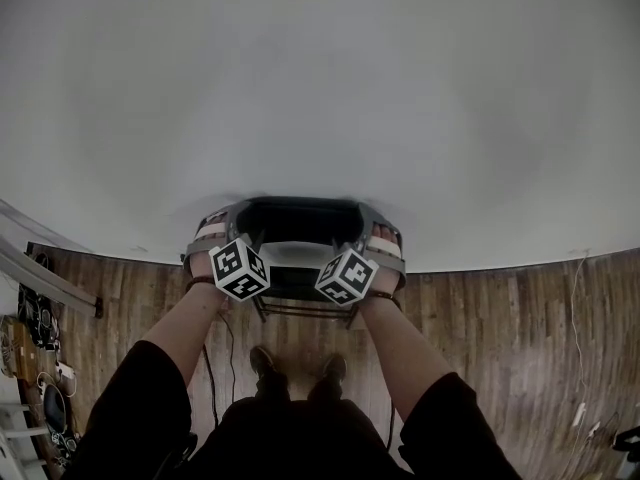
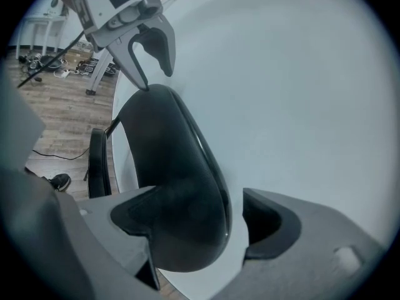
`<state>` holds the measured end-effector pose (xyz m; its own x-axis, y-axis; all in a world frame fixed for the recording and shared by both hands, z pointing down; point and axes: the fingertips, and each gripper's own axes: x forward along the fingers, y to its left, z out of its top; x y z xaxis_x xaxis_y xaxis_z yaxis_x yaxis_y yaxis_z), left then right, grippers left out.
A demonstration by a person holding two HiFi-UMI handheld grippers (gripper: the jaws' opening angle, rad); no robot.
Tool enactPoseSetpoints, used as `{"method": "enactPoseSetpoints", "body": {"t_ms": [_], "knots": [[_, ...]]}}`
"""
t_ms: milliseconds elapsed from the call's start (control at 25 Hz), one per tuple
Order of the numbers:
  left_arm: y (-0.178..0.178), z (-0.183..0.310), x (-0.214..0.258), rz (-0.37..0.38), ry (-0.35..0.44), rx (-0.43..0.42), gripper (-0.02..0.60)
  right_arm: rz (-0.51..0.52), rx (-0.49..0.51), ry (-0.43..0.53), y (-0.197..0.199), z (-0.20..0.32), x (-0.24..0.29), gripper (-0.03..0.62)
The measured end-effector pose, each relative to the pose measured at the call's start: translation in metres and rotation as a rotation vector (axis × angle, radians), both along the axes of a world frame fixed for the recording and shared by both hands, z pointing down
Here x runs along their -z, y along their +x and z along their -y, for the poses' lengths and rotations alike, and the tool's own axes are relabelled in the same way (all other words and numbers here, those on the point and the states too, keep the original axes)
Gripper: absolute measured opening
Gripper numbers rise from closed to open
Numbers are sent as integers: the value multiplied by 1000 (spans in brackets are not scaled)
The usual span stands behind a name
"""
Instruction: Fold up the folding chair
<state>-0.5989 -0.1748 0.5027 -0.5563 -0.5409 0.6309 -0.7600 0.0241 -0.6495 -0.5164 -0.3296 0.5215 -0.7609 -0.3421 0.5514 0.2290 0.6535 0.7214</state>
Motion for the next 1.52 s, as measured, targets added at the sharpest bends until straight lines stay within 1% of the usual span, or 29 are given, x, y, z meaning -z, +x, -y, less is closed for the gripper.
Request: {"method": "enactPoseSetpoints", "body": {"t_ms": [200, 480, 560, 640, 800, 920, 1160, 1320, 1520], "knots": [[32, -7, 22, 13, 28, 34, 219, 36, 41, -30, 29, -6, 18, 400], [72, -17, 26, 4, 48, 83, 215, 52, 130, -97, 48, -28, 15, 400], [85, -21, 26, -6, 54, 96, 207, 52, 150, -130, 55, -35, 14, 400], [97, -26, 28, -21, 72, 110, 201, 52, 158, -193, 62, -46, 13, 397], [124, -35, 35, -65, 128, 118, 193, 63, 140, -370, 82, -66, 14, 394], [143, -48, 39, -92, 170, 115, 189, 65, 127, -457, 96, -83, 17, 391], [177, -88, 36, -156, 229, 115, 170, 49, 105, -519, 124, -117, 21, 378], [192, -121, 40, -181, 274, 99, 160, 61, 96, -549, 137, -153, 32, 343], [216, -159, 54, -217, 353, 67, 146, 89, 71, -603, 167, -203, 47, 285]]}}
